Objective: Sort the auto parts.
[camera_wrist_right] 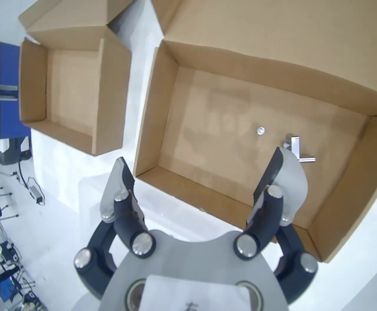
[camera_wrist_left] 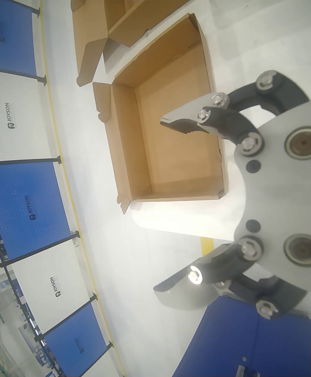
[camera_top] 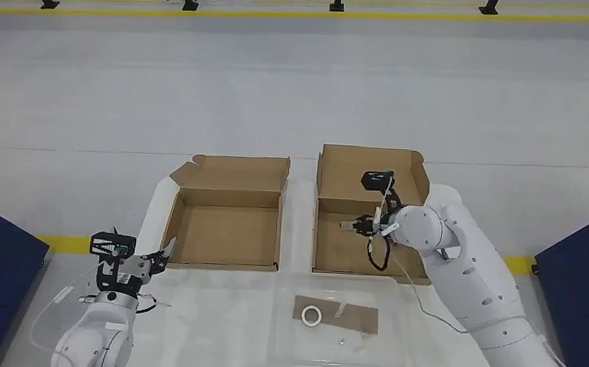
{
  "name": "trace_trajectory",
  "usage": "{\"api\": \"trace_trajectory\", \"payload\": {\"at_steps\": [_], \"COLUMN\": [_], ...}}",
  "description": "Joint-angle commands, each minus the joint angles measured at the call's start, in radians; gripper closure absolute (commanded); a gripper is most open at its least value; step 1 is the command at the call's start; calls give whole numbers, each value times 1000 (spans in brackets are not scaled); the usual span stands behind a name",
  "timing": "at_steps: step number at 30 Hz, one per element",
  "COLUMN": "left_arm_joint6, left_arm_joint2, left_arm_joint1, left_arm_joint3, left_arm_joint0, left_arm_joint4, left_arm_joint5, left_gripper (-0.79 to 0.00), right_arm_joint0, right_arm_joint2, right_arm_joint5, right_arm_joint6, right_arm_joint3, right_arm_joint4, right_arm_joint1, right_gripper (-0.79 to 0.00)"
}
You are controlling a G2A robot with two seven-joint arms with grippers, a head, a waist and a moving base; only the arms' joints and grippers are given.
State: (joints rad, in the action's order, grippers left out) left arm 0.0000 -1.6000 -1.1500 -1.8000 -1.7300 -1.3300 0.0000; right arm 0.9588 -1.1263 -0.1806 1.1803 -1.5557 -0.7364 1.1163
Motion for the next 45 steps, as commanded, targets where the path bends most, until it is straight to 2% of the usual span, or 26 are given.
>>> {"api": "trace_trajectory", "payload": {"at_steps": [1,10,18,20,26,31,34,42,45], "left_arm_joint6": [0,0,0,0,0,0,0,0,0], "left_arm_joint2": [0,0,0,0,0,0,0,0,0], "left_arm_joint1": [0,0,0,0,0,0,0,0,0], "left_arm_joint3": [0,0,0,0,0,0,0,0,0], "left_arm_joint0": [0,0,0,0,0,0,0,0,0], "left_arm_joint4": [0,0,0,0,0,0,0,0,0], "left_arm_joint5": [0,0,0,0,0,0,0,0,0], "left_gripper": [-785,-785,-785,-785,-785,-785,-785,-785,-785], "right_arm_joint0": [39,240,240,250,273,317,337,339,350], "right_arm_joint2": [-36,-172,-172,-156,-125,-75,2,4,62], "right_arm_joint5": [33,140,140,175,294,344,389,391,459], "right_arm_joint6": [47,214,214,213,352,356,356,354,352], "right_arm_joint3": [-89,-412,-412,-433,-539,-579,-556,-553,-560], "right_arm_joint4": [2,41,41,44,36,-30,-106,-112,-168], "right_arm_joint1": [-12,-56,-56,-56,-71,-101,-130,-130,-131], "right_gripper": [-785,-785,-785,-785,-785,-785,-785,-785,-785]}}
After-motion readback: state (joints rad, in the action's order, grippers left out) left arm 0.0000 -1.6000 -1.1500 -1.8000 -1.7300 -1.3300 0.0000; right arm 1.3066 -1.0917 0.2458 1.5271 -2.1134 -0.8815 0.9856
